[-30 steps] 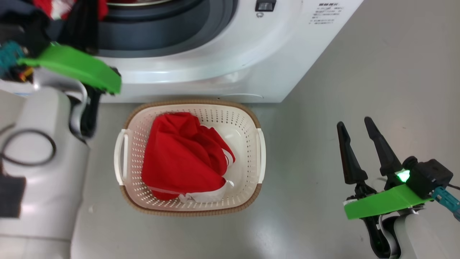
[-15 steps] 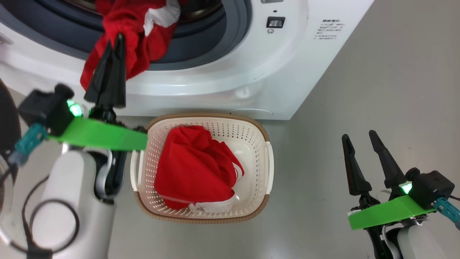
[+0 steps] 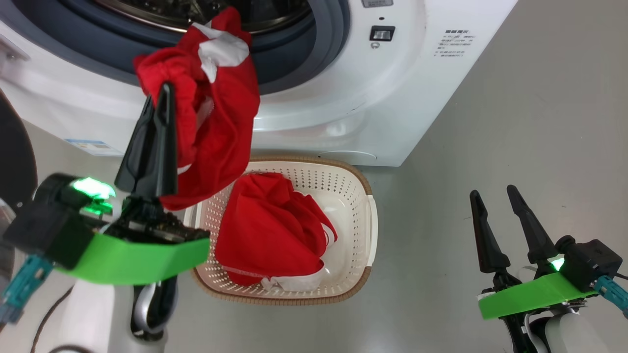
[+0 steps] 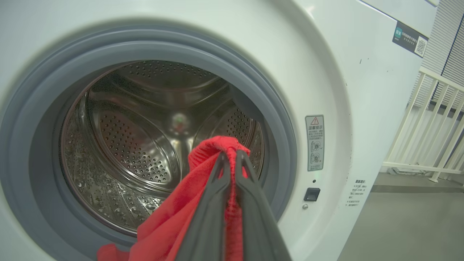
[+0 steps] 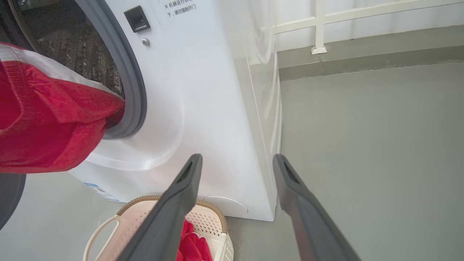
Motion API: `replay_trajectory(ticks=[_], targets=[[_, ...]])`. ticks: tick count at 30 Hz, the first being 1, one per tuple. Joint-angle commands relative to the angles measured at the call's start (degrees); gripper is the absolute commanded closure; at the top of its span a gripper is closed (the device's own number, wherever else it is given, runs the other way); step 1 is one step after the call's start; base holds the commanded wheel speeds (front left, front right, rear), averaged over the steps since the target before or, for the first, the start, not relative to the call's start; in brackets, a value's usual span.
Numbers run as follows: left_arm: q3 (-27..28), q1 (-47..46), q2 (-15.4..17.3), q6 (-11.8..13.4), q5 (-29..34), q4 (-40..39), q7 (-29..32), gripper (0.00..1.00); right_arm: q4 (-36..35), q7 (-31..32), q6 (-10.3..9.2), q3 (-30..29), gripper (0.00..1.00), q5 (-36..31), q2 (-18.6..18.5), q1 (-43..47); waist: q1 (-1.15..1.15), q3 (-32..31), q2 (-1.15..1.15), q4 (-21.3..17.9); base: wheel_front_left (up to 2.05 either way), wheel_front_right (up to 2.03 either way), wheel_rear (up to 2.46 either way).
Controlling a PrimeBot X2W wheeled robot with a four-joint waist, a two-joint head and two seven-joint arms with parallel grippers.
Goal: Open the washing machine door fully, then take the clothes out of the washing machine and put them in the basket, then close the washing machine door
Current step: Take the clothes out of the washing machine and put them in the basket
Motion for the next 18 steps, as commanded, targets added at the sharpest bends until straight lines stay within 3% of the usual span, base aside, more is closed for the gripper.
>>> replay_trajectory(ticks=[1, 10, 18], targets=[[2.1, 1.4, 0.8, -0.3, 0.6, -2.8, -0.3, 1.0, -1.4, -0.4, 0.26, 1.3, 0.0, -0.6, -0.2, 0.4, 0.0, 0.1, 0.0, 0.0, 0.0, 0.0, 0.0], [-0.7, 5.0, 0.8, -0.3, 0.3, -2.3, -0.3, 1.0, -1.7, -0.4, 0.26, 1.4, 0.0, -0.5, -0.2, -0.1, 0.0, 1.6, 0.0, 0.0, 0.0, 0.0, 0.0], [-4.4, 4.8, 0.9, -0.3, -1.1, 8.4, -0.3, 1.0, -1.9, -0.4, 0.26, 1.7, 0.0, -0.4, -0.2, -1.5, 0.0, 4.1, 0.0, -0.6, 0.0, 0.0, 0.0]])
